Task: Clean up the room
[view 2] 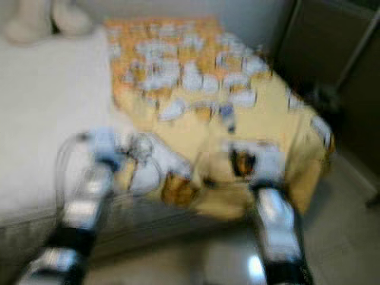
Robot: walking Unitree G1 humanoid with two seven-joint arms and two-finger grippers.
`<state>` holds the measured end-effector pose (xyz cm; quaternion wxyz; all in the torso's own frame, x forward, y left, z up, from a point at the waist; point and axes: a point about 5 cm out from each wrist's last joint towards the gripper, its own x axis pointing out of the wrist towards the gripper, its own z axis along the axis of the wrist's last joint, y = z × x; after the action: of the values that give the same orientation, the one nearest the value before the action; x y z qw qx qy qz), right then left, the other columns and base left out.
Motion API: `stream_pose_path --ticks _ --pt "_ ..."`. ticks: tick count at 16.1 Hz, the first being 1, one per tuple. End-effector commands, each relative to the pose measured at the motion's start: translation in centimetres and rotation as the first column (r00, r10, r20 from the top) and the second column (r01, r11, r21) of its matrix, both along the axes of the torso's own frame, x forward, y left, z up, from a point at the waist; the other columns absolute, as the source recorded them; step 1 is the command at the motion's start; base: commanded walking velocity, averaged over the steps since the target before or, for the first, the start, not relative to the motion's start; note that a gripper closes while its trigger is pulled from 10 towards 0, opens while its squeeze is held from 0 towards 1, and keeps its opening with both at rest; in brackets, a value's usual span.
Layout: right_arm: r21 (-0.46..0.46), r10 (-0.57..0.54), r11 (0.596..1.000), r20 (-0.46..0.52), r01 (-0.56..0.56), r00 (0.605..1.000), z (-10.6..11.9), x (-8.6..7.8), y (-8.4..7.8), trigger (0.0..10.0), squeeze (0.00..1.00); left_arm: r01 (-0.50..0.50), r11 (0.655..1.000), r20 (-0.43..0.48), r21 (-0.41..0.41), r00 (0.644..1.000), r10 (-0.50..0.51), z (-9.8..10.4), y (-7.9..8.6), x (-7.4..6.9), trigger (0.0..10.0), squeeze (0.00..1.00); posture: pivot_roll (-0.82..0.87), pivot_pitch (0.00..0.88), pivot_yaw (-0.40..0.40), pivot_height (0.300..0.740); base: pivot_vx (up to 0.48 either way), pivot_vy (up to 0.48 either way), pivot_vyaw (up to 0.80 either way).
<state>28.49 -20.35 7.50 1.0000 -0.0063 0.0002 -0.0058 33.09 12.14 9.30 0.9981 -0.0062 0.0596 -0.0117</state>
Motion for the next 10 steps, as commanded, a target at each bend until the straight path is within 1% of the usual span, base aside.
stream_pose_path --ticks 1,5,8,9,10 --pt "0.010 0.013 1.000 0.025 -0.013 1.000 0.72 0.46 0.75 10.0 0.00 -0.012 1.000 0.017 0.021 1.000 0.012 0.37 1.03 0.28 10.0 1.00 -0.09 0.000 0.011 0.740 0.315 -0.360 0.00" --pt "0.005 0.025 1.000 0.032 -0.026 0.999 0.77 0.30 0.97 10.0 0.00 -0.014 1.000 0.026 0.018 1.000 0.013 0.56 0.98 0.55 10.0 1.00 -0.09 0.000 0.017 0.740 0.315 -0.358 0.00" --pt "-0.019 0.043 0.999 0.031 -0.042 0.999 0.83 0.26 1.12 10.0 0.00 -0.003 1.000 0.030 0.022 1.000 0.002 0.67 0.74 0.66 10.0 1.00 -0.09 0.000 0.021 0.740 0.315 -0.358 0.52" --pt "-0.024 0.043 0.999 0.034 -0.042 0.999 0.90 0.24 1.09 10.0 0.00 0.021 1.000 0.040 0.014 0.999 -0.021 0.85 0.55 0.76 10.0 1.00 -0.09 0.000 0.019 0.740 0.326 -0.349 0.49" --pt "-0.022 0.038 0.999 0.037 -0.037 0.999 0.93 0.25 1.04 10.0 0.00 0.042 0.999 0.059 0.023 0.997 -0.043 1.08 0.39 0.81 10.0 1.00 -0.09 0.000 0.017 0.740 0.352 -0.322 0.50"
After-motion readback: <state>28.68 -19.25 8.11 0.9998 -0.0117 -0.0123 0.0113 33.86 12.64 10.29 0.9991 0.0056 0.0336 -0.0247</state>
